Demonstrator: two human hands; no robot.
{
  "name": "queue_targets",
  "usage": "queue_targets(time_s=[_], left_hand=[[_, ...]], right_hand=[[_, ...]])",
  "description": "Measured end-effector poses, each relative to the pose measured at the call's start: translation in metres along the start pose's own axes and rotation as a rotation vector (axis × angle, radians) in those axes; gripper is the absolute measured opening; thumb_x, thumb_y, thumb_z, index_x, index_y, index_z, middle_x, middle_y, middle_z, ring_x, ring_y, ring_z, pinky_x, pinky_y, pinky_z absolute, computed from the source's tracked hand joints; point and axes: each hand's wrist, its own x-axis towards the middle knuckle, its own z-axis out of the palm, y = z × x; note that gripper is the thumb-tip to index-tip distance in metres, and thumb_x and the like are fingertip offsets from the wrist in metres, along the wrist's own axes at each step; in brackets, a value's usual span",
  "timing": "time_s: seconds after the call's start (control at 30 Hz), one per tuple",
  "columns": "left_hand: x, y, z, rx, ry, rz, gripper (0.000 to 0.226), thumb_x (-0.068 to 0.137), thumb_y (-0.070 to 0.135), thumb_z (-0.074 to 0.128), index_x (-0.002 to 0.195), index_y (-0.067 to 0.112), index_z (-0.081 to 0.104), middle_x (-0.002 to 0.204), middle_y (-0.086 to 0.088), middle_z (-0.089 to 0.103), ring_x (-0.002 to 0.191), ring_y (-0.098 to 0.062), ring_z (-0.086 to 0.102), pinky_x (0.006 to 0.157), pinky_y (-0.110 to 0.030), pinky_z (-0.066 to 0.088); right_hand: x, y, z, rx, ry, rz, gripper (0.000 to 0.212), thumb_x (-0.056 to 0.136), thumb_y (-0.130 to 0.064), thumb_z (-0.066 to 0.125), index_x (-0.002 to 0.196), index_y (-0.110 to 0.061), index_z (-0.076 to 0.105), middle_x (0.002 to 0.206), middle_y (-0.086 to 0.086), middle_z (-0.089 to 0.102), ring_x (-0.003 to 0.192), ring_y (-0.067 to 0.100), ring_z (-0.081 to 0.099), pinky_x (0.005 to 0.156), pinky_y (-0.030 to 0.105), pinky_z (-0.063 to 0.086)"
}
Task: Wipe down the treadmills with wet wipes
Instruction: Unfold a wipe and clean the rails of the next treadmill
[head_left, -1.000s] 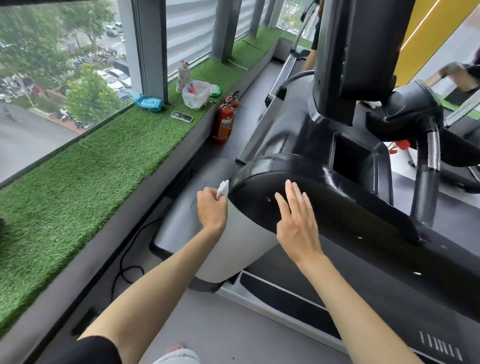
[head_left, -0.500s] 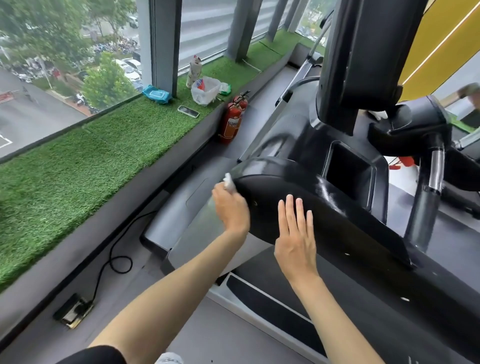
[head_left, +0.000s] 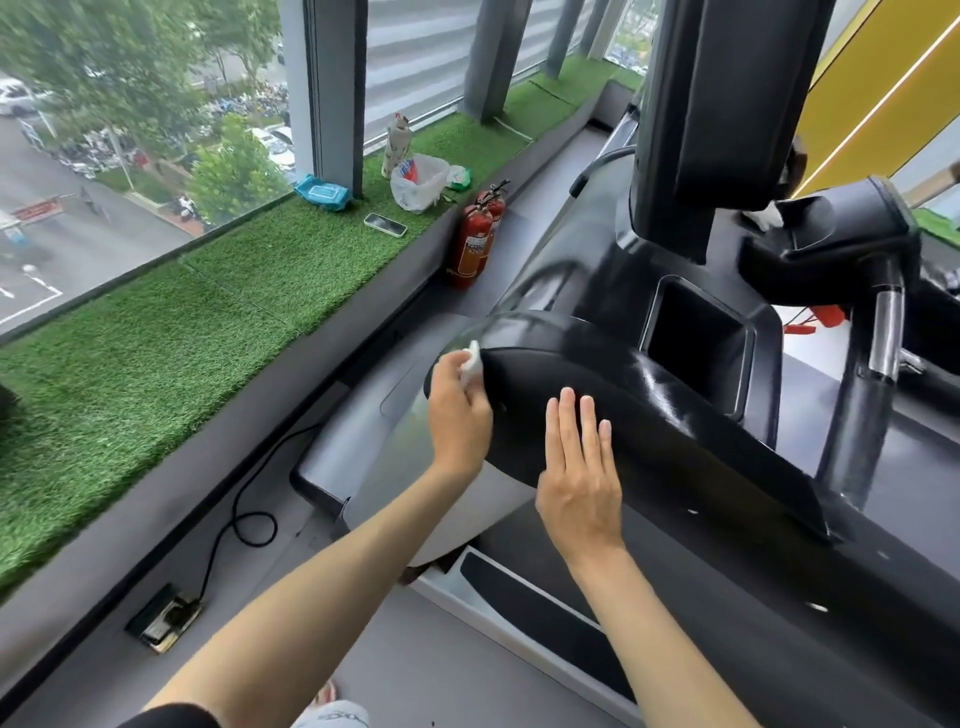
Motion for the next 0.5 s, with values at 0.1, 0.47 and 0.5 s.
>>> queue_targets(time_s=[0.1,0.47,0.5], left_hand=[[0.022,-0.005,-0.006,0.007,0.185,-0.415,0.028,0.104,0.027,0.035,0.103,0.005,0.053,0.099,-0.004,0.045,0.097,-0.026,0.048,0.08,-0.028,0.03],[0.01,0.007,0.005,0.07,0.175,-0.158,0.023,0.101,0.013,0.042,0.109,0.001,0.059,0.094,-0.005,0.041,0.082,-0.018,0.044,0.089,-0.038,0.041],[0.003,0.01,0.008,0.111,0.145,-0.056,0.025,0.101,0.013,0.043,0.118,0.005,0.059,0.094,-0.004,0.041,0.081,-0.016,0.044,0.088,-0.034,0.042]], right_hand=[[0.001,0.007,0.0,-0.014,0.007,-0.029,0.071,0.078,0.01,0.042,0.148,0.002,0.029,0.156,0.018,0.025,0.144,0.034,0.023,0.117,0.046,0.023],[-0.016,0.022,-0.01,0.038,-0.022,0.04,0.077,0.077,0.009,0.042,0.151,0.002,0.019,0.158,0.022,0.011,0.148,0.034,0.008,0.12,0.047,0.015],[-0.019,0.026,-0.011,0.028,-0.017,0.057,0.075,0.079,0.008,0.04,0.151,0.002,0.018,0.159,0.022,0.01,0.148,0.034,0.007,0.12,0.047,0.013]])
